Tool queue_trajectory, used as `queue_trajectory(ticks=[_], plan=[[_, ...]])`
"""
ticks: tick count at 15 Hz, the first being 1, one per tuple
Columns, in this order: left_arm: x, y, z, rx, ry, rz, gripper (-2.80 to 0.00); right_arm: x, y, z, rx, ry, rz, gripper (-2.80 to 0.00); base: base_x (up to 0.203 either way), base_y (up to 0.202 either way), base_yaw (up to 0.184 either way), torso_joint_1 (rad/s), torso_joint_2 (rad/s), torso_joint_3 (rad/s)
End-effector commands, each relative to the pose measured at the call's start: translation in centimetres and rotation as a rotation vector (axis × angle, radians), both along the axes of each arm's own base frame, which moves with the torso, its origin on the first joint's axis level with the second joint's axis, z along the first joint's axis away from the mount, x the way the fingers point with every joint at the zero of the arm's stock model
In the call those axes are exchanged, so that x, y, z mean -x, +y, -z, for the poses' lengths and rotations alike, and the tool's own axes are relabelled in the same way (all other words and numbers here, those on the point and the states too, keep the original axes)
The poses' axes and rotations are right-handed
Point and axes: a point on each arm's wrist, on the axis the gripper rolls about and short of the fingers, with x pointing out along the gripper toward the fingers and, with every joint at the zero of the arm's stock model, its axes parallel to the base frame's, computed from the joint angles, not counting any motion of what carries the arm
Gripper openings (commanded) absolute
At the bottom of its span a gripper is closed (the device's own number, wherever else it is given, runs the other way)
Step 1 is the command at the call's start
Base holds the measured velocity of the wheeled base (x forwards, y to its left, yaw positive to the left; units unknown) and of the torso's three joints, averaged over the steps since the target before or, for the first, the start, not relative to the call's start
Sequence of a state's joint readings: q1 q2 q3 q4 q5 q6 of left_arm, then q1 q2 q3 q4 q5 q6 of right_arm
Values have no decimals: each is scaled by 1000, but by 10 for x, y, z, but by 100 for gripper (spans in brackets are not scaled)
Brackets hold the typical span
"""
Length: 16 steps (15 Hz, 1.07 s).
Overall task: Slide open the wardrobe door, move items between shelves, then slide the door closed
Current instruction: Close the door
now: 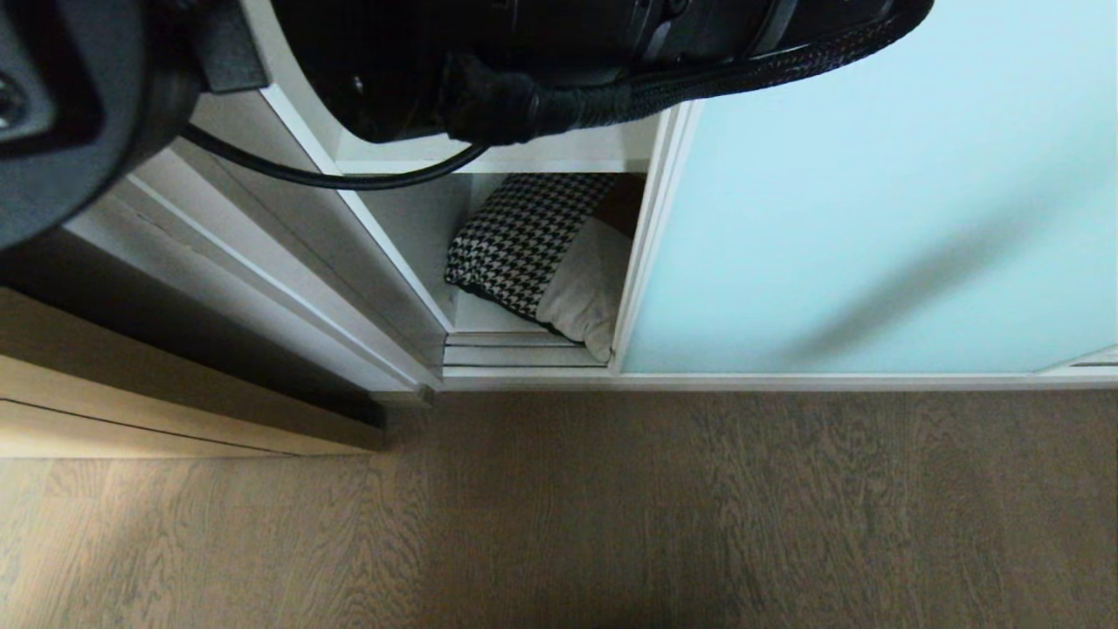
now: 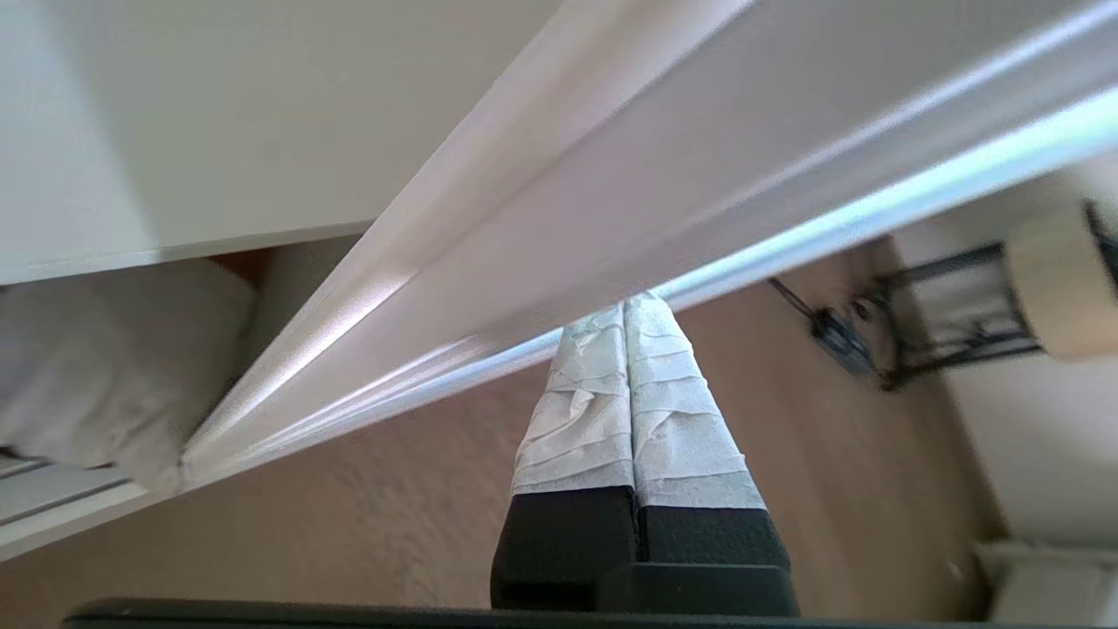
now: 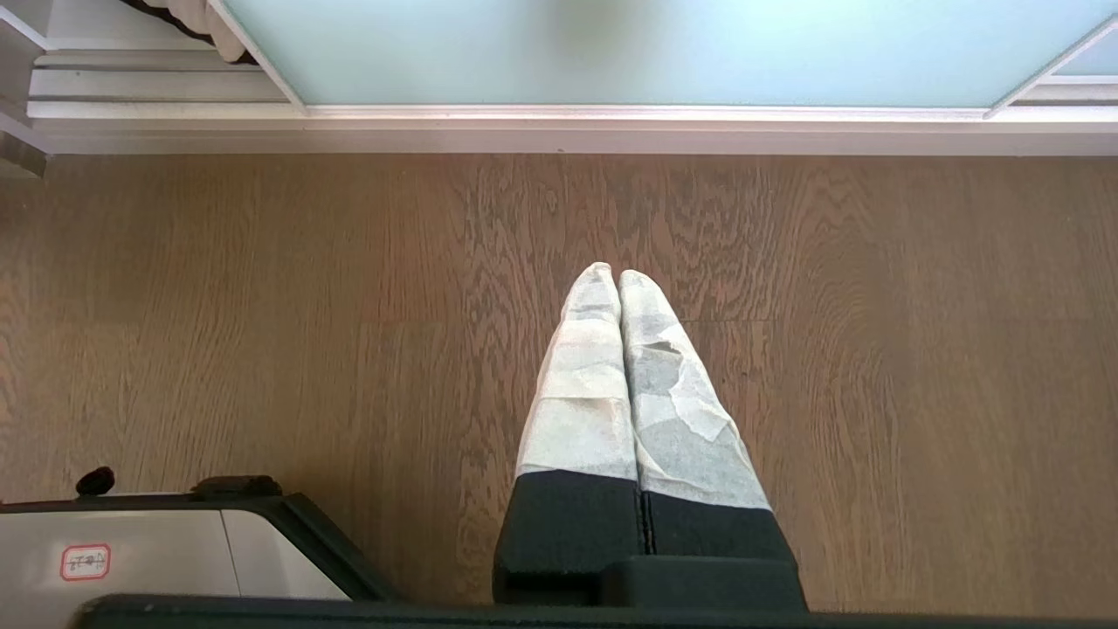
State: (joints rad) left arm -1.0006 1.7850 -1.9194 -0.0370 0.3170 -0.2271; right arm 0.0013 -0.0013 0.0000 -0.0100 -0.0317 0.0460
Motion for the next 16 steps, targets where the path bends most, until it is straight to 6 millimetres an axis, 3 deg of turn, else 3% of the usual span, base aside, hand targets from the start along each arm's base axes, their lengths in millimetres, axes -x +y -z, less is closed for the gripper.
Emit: queue_trajectory(ticks=[1, 9, 16], plan=[[7, 11, -9, 30, -18, -17, -280, 0, 0, 0, 0, -1, 0, -280, 0, 0, 0, 0, 0, 0], [26, 50, -7, 1, -37, -119, -280, 0, 0, 0, 0, -1, 1, -280, 0, 0, 0, 0, 0, 0], [29, 117, -8, 7, -52, -297, -280, 0, 0, 0, 0, -1, 0, -280, 0, 0, 0, 0, 0, 0]])
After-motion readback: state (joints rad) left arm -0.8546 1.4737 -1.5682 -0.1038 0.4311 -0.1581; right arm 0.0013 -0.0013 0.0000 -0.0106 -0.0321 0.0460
